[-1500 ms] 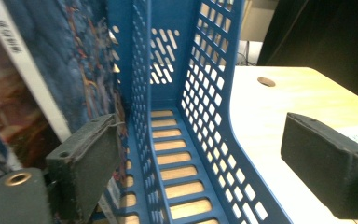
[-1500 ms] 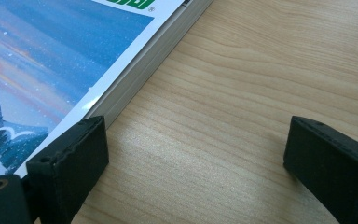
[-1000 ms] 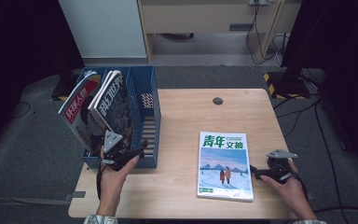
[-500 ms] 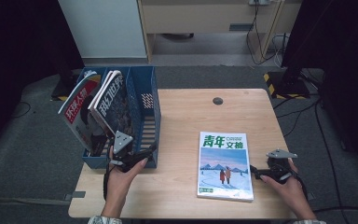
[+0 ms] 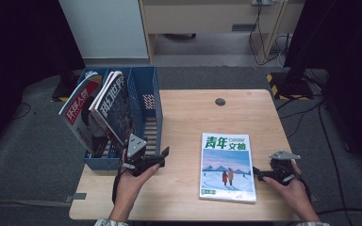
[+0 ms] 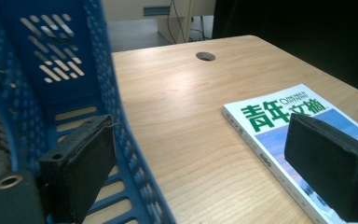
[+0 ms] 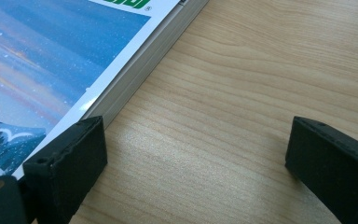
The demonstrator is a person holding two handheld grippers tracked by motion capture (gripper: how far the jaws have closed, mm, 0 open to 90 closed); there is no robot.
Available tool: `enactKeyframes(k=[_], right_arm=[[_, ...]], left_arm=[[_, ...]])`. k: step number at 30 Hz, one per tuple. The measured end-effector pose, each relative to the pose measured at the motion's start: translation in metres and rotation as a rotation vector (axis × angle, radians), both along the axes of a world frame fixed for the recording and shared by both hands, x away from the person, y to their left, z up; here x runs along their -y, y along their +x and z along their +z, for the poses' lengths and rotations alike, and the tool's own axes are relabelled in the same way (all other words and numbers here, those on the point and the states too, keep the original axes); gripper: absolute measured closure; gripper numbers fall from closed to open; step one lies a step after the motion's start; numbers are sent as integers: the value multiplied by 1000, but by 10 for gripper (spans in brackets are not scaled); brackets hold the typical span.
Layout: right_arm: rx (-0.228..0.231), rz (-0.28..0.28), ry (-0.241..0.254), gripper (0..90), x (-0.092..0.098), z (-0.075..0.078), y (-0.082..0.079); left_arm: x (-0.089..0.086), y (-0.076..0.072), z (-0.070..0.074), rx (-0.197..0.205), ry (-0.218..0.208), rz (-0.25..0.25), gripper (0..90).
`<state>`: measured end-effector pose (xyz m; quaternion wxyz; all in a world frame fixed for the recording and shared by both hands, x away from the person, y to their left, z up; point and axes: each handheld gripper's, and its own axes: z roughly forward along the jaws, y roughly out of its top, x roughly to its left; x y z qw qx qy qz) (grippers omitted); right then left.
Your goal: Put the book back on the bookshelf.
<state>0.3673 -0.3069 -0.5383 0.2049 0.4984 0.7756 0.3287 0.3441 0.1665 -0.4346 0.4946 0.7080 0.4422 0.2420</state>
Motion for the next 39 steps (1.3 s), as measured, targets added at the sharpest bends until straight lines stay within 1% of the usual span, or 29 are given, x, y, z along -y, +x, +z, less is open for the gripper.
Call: enactKeyframes(k=[4, 5, 13, 22, 25, 30, 39], right_arm=[[0, 0, 0, 56, 0, 0, 0], [0, 0, 0, 56, 0, 0, 0], [0, -3, 0, 54, 0, 0, 0], [0, -3, -1, 53, 0, 0, 0], [1, -3, -3, 53, 0, 0, 0], [0, -3, -1, 53, 0, 0, 0], [-7, -2, 0, 53, 0, 0, 0]], left_arm=[[9, -1, -2, -3, 16, -18, 83], [12, -1, -3, -4, 16, -32, 82], [30, -3, -9, -17, 41, -80, 80], [45, -4, -12, -27, 47, -109, 81], [50, -5, -14, -34, 56, -122, 80], [55, -4, -15, -39, 51, -124, 78], [76, -6, -22, -57, 71, -166, 75]])
